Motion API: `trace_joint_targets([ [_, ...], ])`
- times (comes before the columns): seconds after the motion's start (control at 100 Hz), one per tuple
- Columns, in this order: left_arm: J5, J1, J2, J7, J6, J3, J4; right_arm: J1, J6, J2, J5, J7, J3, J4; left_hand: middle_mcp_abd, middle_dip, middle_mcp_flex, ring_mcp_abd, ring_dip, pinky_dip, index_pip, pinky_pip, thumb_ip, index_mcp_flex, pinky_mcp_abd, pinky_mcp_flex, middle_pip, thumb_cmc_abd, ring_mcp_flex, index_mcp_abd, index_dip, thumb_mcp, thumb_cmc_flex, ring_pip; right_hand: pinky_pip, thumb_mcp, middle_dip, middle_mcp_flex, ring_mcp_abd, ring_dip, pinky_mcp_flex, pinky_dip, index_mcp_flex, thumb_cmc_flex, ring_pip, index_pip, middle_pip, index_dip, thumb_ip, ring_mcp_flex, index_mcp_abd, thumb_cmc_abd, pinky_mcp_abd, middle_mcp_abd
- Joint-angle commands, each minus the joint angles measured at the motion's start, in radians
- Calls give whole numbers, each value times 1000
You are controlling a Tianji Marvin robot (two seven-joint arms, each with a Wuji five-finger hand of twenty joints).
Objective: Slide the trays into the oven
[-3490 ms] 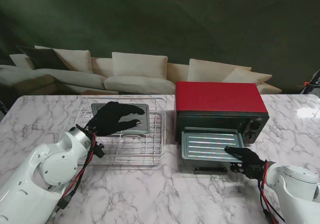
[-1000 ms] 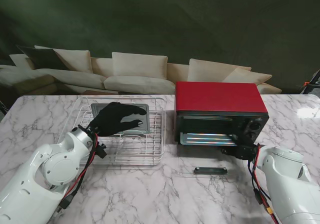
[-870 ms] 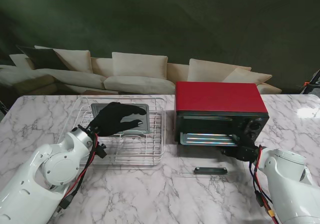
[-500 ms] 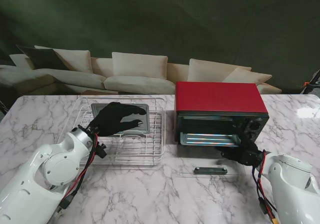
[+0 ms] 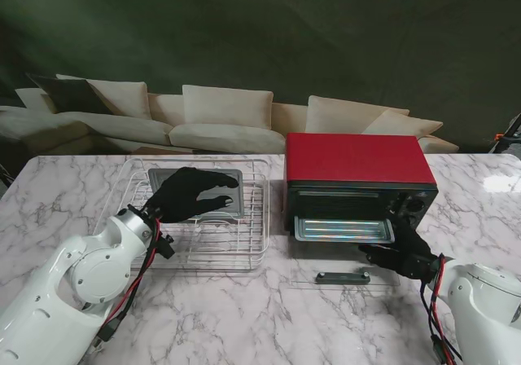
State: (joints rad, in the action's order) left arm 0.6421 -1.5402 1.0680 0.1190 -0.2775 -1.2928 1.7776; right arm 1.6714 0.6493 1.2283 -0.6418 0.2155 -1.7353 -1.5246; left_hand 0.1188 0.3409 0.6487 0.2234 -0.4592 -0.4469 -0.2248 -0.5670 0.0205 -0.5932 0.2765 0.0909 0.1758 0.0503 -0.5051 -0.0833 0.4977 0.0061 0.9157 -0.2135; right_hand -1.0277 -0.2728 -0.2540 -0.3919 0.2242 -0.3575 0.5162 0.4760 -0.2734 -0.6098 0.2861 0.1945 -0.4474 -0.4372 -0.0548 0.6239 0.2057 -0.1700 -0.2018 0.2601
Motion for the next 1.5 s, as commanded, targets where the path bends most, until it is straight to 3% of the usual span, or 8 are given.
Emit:
trace_joint_targets([
  [0.0, -2, 0, 3, 11, 5, 5, -7, 46, 13, 0, 15, -12, -2, 33, -14, 8, 24, 4, -12, -22, 3, -7, -7, -12, 24, -15, 8, -45, -23, -13, 5, -24, 10, -19, 23, 33, 10, 10, 13, 8, -242, -18, -23, 19, -16, -13, 21, 18, 25, 2, 8, 23, -218, -2],
  [0.75, -4, 11, 4, 5, 1, 15, -16, 175, -14, -16, 49, 5, -83, -99, -13, 8, 24, 3, -12, -22, 2, -8, -7, -11, 23, -14, 8, -44, -23, -13, 8, -24, 12, -19, 11, 41, 10, -5, 19, 1, -246, -31, -58, 5, 0, -32, 27, 12, 28, 2, 16, 30, -200, 4],
  [1.25, -5, 8, 5, 4, 6, 13, -13, 337, -146, -42, 51, 92, -181, -279, -13, 8, 24, 2, -12, -22, 2, -9, -7, -11, 23, -15, 8, -44, -23, -12, 9, -25, 11, -19, 16, 54, 6, -23, 12, 0, -284, -24, -78, -1, -9, -30, 20, -1, 29, -15, 0, 44, -177, -10],
  [1.38, -4, 6, 5, 3, 6, 11, -12, 388, -179, -55, 91, 118, -204, -364, -14, 8, 24, 3, -12, -21, 1, -8, -7, -13, 23, -15, 8, -42, -24, -12, 10, -24, 13, -19, 61, 69, -2, -54, -17, 1, -354, -12, -142, -4, -40, 37, 15, -25, 30, -53, -76, 53, -174, -49],
  [1.49, -4, 3, 6, -3, 6, 9, -12, 439, -260, -75, 255, 117, -195, -449, -13, 8, 25, 3, -12, -21, 1, -8, -7, -14, 24, -17, 8, -44, -23, -13, 10, -24, 11, -19, 128, 82, -10, -68, -41, 7, -400, 8, -198, -10, -74, 107, 26, -26, 32, -82, -163, 50, -158, -77],
])
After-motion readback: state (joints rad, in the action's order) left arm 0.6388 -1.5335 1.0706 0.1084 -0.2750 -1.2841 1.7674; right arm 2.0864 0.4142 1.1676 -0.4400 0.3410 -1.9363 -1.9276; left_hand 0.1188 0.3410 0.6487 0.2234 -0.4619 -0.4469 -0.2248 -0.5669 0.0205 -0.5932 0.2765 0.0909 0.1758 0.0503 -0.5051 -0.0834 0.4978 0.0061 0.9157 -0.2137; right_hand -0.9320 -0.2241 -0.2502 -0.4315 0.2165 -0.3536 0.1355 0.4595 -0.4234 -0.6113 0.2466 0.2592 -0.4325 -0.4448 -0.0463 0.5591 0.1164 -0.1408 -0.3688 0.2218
